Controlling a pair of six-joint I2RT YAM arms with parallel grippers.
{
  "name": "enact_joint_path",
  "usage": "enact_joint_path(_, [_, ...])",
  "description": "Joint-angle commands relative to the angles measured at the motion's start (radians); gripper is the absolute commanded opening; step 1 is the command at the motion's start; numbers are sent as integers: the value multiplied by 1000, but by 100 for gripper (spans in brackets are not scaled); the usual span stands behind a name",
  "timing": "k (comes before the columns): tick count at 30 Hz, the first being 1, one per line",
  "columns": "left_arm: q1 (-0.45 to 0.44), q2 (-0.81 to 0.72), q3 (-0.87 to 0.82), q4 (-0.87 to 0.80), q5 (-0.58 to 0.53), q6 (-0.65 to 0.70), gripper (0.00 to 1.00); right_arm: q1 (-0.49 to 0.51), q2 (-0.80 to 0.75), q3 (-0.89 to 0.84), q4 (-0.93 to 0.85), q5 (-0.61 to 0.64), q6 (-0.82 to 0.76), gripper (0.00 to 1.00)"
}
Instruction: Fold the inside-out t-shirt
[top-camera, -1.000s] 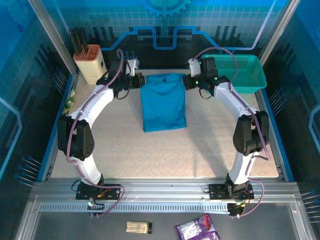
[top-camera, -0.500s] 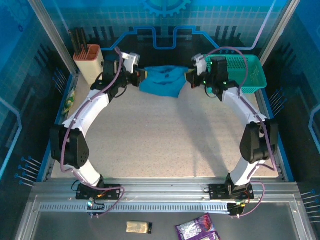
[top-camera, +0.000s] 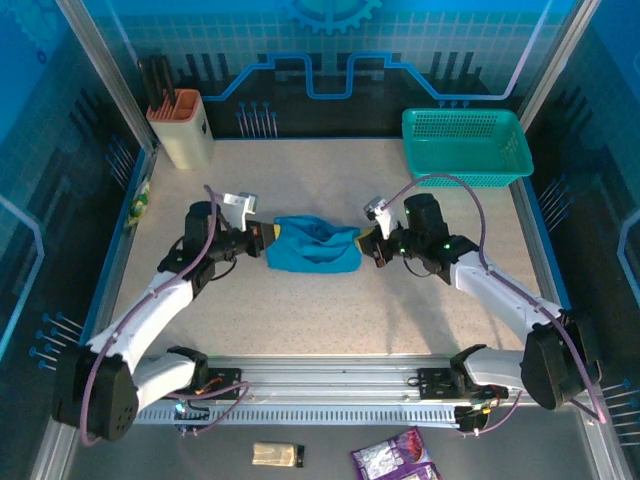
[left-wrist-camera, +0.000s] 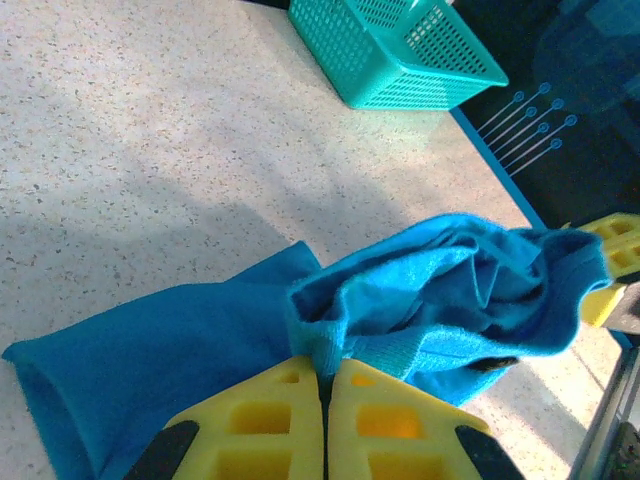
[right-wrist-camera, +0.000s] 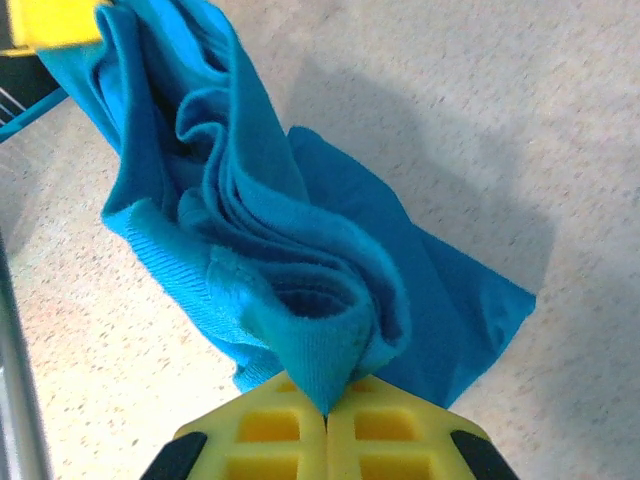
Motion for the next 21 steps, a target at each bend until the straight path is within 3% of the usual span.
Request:
enact_joint_path(1, [-2, -45, -29, -6, -77, -45, 0, 32, -8, -9, -7, 69, 75, 0])
enact_joint_path(7, [2, 88, 97, -156, -212, -8, 0, 32, 162, 163, -96, 143, 171, 0])
enact_joint_path(12, [10, 236, 205, -228, -283, 8, 0, 9, 330, 325, -180, 122, 198, 0])
enact_joint_path(21, [48, 503, 360, -292, -299, 37, 0, -50, 631, 583, -308, 53, 287, 0])
